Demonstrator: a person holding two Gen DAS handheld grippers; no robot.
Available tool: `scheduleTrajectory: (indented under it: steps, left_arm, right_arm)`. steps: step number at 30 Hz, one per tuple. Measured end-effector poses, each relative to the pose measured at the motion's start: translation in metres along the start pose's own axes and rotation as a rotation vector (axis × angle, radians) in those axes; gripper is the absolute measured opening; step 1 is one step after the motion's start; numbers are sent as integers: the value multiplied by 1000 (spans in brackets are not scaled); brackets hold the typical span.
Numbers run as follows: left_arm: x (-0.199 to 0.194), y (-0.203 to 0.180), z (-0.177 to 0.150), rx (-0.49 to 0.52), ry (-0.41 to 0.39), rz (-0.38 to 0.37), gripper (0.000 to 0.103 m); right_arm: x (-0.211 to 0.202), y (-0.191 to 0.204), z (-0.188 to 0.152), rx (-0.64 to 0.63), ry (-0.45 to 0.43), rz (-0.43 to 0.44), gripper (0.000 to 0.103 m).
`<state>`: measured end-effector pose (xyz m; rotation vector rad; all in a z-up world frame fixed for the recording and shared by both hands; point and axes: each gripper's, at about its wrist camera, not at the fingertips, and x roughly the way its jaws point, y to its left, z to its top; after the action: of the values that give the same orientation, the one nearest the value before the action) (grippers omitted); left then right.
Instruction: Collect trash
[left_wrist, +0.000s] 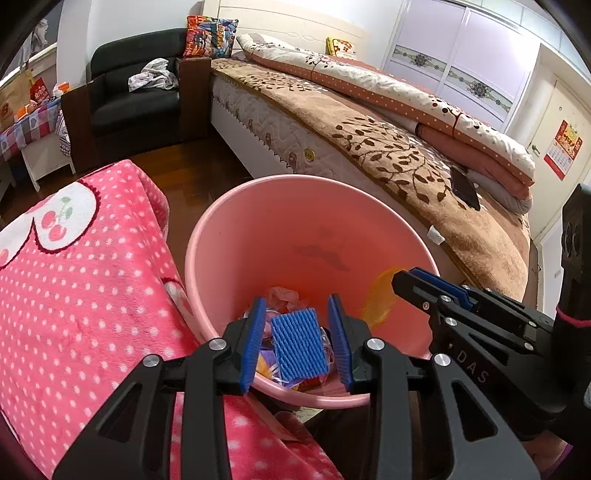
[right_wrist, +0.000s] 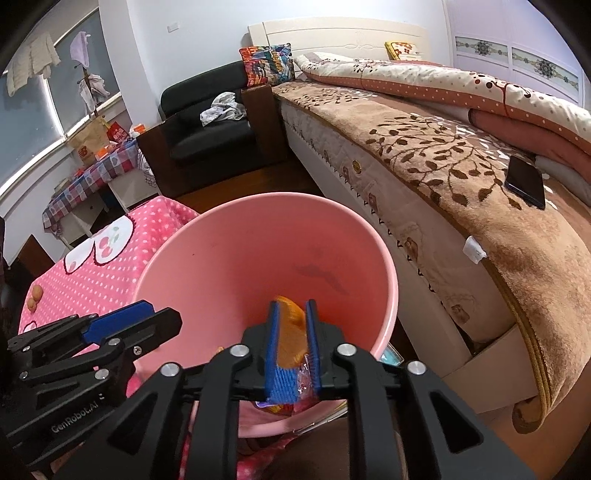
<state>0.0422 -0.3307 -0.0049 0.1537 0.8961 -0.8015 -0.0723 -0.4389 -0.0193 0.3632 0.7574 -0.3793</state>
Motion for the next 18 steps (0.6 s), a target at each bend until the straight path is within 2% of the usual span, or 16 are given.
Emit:
scheduleTrajectory:
  steps: [1, 6, 18]
  left_arm:
    - [-1, 0, 0, -2, 0, 3, 35]
    - [-5, 2, 0, -10, -2, 13, 35]
    - [-23, 0, -4, -7, -48, 56, 35]
  right_arm:
    - [-1, 0, 0, 0, -3, -1, 25]
    - [-6, 2, 1, -6, -20, 0, 34]
    - [-25, 8, -2, -29, -63, 25, 42]
